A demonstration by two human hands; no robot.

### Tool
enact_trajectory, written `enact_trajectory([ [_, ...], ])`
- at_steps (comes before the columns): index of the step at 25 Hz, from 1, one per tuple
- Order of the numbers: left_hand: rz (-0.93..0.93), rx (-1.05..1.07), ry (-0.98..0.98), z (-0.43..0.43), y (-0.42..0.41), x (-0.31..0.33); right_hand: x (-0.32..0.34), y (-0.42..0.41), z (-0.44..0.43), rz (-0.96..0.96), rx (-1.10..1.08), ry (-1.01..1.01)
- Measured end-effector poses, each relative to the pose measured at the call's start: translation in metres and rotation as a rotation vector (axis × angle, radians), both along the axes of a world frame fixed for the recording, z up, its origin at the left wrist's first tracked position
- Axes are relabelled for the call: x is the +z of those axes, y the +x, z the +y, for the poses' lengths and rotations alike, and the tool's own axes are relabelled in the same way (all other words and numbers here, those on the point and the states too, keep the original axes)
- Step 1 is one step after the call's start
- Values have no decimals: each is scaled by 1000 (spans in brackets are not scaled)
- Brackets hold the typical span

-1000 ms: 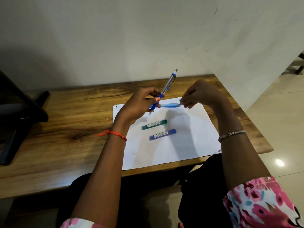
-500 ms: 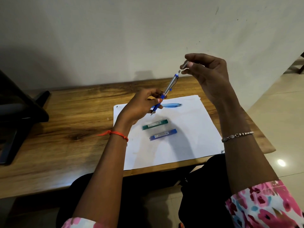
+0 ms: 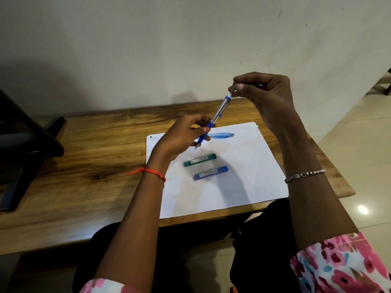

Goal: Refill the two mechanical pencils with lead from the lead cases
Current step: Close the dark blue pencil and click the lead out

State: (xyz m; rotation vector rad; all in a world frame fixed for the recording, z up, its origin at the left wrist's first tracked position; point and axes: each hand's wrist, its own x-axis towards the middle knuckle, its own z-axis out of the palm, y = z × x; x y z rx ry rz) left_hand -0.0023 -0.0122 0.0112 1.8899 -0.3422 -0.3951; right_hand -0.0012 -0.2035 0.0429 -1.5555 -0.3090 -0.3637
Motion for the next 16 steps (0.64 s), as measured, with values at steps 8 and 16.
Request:
enact_trajectory([
  [8,3,16,-36,0,-1,0,-2,0,2,10,11,-59],
  [16,-64,68,-71,0,-1,-1,-5,1,4,55,68,-12],
])
